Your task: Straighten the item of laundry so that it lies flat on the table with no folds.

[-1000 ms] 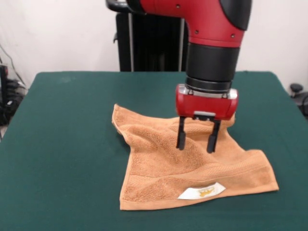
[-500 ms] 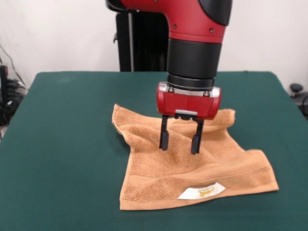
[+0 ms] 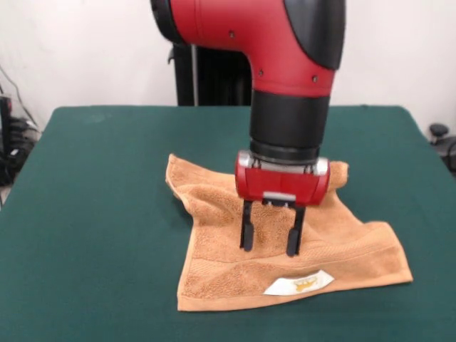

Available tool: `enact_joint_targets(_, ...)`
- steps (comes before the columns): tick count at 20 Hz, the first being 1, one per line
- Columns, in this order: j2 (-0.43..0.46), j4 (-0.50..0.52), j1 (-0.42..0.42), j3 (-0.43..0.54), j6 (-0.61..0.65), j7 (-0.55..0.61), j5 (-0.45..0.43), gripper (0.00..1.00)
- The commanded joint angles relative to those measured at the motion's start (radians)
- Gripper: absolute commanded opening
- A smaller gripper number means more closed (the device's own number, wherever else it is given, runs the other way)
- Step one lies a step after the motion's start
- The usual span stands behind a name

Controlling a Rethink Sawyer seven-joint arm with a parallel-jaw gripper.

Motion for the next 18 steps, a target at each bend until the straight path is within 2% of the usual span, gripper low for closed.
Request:
enact_joint_targets(1, 0.152, -0.075, 0.008, 0.128, -0.048, 0.08, -0.06, 1.0)
enact_joint_targets(11, 0.189, -0.134, -0.055, 0.191, -0.066, 0.038, -0.13, 1.0)
enact_joint_targets(18, 0.264, -0.266, -0.08, 0.241, -0.039, 0.009, -0.179, 1.0)
